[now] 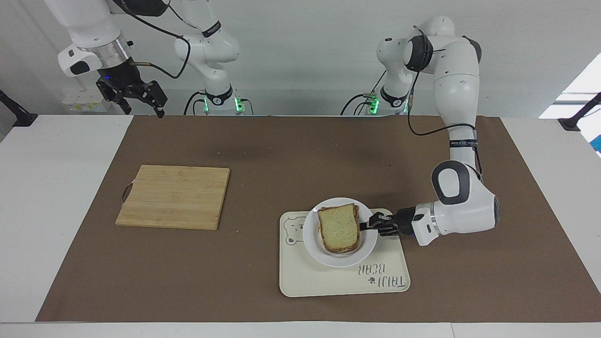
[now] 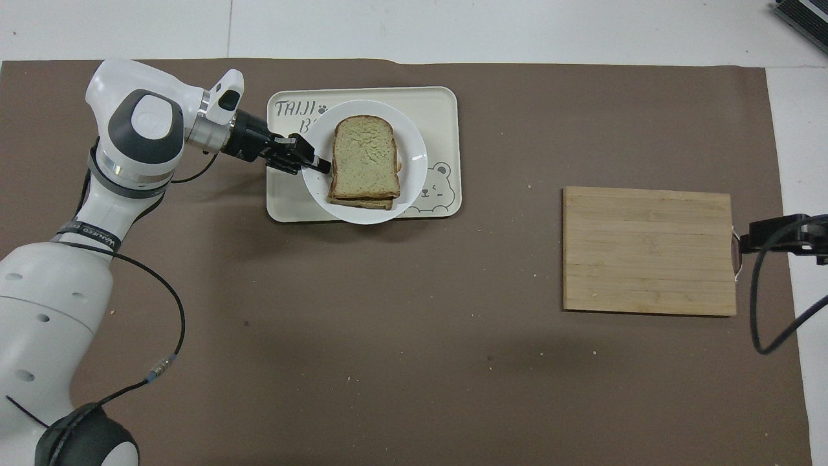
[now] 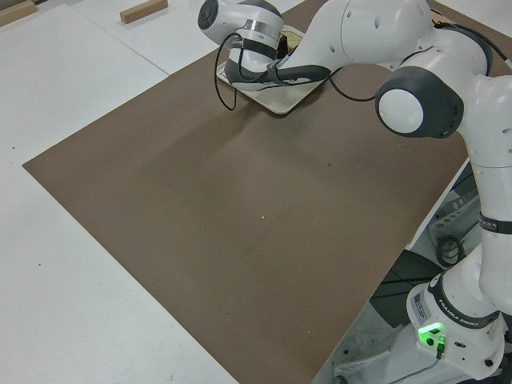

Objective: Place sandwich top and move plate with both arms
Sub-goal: 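Open the left gripper and release the plate rim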

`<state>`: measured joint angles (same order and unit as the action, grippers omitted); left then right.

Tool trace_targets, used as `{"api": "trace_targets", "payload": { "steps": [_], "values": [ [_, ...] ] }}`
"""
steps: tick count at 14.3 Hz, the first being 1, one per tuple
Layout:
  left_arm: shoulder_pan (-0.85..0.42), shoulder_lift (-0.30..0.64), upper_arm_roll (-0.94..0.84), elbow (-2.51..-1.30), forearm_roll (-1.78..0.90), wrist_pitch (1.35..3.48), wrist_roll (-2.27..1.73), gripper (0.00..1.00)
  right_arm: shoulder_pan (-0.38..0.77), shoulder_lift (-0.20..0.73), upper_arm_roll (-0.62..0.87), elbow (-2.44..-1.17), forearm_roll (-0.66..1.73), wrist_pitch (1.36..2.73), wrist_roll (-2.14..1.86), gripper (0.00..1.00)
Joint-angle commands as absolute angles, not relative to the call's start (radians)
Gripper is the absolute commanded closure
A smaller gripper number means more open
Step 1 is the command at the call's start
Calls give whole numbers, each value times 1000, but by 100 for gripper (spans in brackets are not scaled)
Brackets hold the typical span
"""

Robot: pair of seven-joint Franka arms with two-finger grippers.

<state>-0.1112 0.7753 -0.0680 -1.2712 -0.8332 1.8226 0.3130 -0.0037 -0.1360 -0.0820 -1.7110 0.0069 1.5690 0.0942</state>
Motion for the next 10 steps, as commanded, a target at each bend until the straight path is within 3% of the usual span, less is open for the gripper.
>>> {"api": "trace_targets", "payload": {
  "steps": [1, 5, 6, 7, 10],
  "values": [
    [-121, 804, -63, -1238, -819, 1847, 290, 100, 12, -146, -80, -1715, 3, 1577, 101, 0],
    [-127, 804, -61, -1243, -750, 1893, 290, 100, 12, -146, -80, -1715, 3, 1577, 101, 0],
    [-121, 804, -61, -1243, -735, 1887, 291, 82, 12, -146, -80, -1715, 3, 1577, 103, 0],
    [-112, 804, -61, -1241, -726, 1876, 298, 1, 12, -146, -78, -1715, 2, 1577, 101, 0],
    [-109, 758, -54, -1241, -645, 1873, 296, 0, 12, -146, -80, -1715, 3, 1577, 101, 0]
  ]
}}
